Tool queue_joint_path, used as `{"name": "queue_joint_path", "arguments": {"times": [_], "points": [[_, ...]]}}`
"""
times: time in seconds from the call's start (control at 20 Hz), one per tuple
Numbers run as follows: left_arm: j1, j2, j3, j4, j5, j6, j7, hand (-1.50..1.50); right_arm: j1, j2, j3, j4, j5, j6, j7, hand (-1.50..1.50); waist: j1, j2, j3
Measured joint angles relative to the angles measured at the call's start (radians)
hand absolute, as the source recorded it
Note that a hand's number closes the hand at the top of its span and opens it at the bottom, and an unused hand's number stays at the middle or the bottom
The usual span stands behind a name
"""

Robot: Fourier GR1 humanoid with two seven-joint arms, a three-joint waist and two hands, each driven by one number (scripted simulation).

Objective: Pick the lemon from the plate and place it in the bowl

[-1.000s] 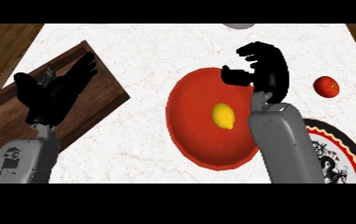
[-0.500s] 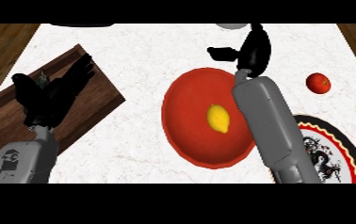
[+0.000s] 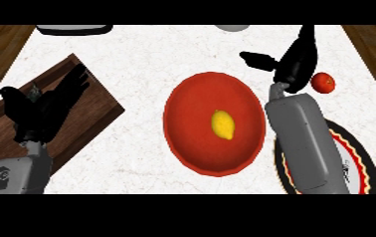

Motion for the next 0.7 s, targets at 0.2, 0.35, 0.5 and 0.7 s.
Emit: {"name": "queue_joint_path", "arguments": {"times": [0.2, 0.35, 0.5, 0.7], "points": [[0.014, -0.002, 0.005, -0.014, 0.004, 0.004, 0.010, 0.00, 0.188, -0.027, 0.073, -0.272, 0.030, 0.078, 0.022, -1.50, -0.019, -0.006, 0.000], [0.015, 0.001, 0.012, -0.007, 0.005, 0.006, 0.011, 0.00, 0.311, -0.041, 0.150, -0.491, 0.033, 0.151, 0.026, -1.50, -0.030, -0.009, 0.000], [0.018, 0.005, 0.017, -0.004, 0.006, 0.001, 0.001, 0.00, 0.445, -0.068, 0.211, -0.720, 0.041, 0.220, 0.042, -1.50, -0.033, -0.009, 0.000], [0.024, -0.001, 0.014, 0.001, -0.002, 0.007, -0.008, 0.00, 0.593, -0.070, 0.334, -1.010, 0.060, 0.280, 0.063, -1.50, -0.034, -0.010, 0.000]]}}
